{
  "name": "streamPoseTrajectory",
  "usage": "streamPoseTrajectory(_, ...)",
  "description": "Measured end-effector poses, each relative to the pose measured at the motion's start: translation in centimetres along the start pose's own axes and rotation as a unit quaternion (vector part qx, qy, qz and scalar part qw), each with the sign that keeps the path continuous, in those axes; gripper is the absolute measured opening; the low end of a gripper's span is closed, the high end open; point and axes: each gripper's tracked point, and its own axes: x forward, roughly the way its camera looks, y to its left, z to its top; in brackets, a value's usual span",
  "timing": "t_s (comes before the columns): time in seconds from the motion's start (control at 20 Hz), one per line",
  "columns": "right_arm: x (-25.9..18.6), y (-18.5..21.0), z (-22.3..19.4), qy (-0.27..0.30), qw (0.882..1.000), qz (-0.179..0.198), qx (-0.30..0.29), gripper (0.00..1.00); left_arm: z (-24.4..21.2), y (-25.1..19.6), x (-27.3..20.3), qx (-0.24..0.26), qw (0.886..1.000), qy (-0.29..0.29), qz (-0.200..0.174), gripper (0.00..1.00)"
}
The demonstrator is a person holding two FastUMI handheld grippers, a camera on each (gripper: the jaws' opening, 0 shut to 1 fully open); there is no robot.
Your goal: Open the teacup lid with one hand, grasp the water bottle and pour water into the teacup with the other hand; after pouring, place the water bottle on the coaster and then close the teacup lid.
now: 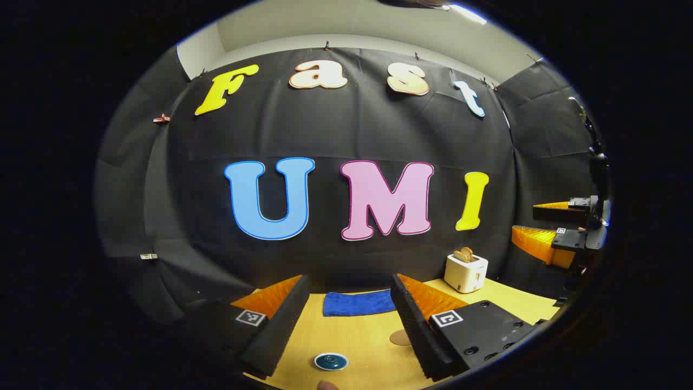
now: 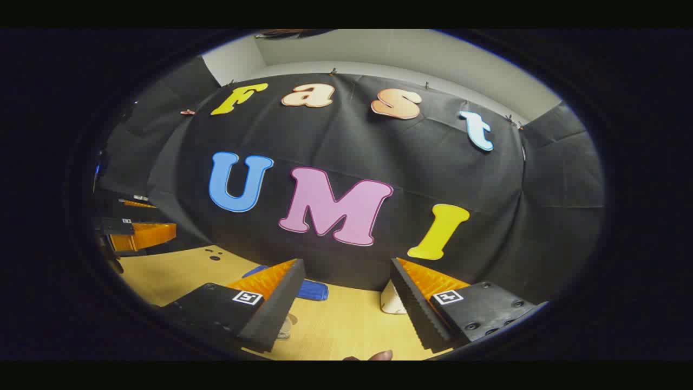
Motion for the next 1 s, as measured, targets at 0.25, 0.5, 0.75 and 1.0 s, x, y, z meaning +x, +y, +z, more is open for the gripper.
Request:
streamPoseTrajectory(0.25, -0.1, 1.0, 0.1, 0.0, 1.0, -0.002, 0.005, 0.98, 0.0, 0.9, -0.7, 0.004, 1.0, 0.0, -0.004, 0.95)
streamPoseTrajectory(0.5, -0.5, 1.9, -0.2, 0.004, 1.0, 0.0, 0.007, 0.98, -0.7, 1.7, -1.0, 0.004, 1.0, 0.007, -0.005, 0.95)
streamPoseTrajectory(0.75, -0.3, 3.4, -1.5, 0.009, 1.0, 0.008, 0.004, 0.98, -2.9, 2.2, -0.9, -0.002, 1.0, 0.018, -0.006, 0.95)
streamPoseTrajectory(1.0, 0.7, 4.5, -4.7, 0.033, 0.999, 0.017, 0.003, 0.98, -8.5, 2.4, 0.6, 0.009, 0.998, 0.055, -0.002, 0.94)
